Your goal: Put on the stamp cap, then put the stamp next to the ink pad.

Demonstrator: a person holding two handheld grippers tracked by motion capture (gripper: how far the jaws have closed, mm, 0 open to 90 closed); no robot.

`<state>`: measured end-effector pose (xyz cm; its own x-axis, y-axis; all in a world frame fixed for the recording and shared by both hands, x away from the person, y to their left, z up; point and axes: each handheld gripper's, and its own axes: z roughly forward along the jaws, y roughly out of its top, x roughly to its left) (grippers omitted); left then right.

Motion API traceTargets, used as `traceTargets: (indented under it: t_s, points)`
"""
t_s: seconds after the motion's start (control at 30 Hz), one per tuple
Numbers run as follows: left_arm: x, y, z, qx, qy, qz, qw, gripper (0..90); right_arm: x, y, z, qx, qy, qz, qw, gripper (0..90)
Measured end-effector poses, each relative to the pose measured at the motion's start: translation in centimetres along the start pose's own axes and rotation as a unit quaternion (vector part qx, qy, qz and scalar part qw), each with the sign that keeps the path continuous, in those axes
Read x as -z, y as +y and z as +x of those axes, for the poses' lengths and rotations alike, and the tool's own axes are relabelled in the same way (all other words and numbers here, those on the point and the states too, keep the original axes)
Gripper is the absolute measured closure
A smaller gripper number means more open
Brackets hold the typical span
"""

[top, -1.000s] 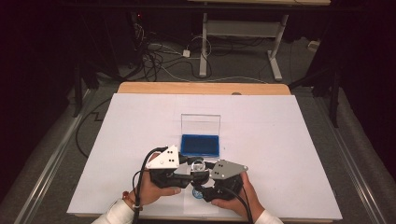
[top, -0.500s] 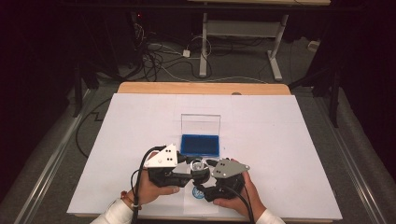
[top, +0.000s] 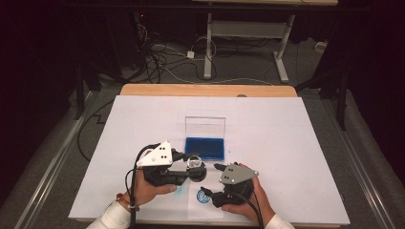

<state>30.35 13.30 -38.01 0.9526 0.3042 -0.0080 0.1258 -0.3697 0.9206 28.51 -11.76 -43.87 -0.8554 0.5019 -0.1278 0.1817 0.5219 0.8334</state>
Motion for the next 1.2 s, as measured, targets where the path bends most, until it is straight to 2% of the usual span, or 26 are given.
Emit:
traceTargets:
  t_s: [0.3,0.63,0.9,1.2]
  points:
    - [0.8,-0.2,0.8,-0.001,0.016,0.006,0.9999,54.4,1.3,-0.2,-0.9,-0.003,-0.026,-0.004,0.9996,21.3]
    - [1.9,-0.1,1.4,-0.006,0.048,0.009,0.9988,54.4,3.5,-0.6,-1.6,0.005,-0.06,-0.006,0.9982,21.8]
    - [2.2,-0.3,2.2,-0.013,0.077,0.022,0.9967,54.4,5.7,-1.6,-2.6,-0.004,-0.092,-0.007,0.9957,22.1]
    - [2.9,-1.1,3.8,0.002,0.102,0.03,0.9944,54.4,8.3,-3.4,-3.9,-0.026,-0.122,-0.001,0.9922,22.1]
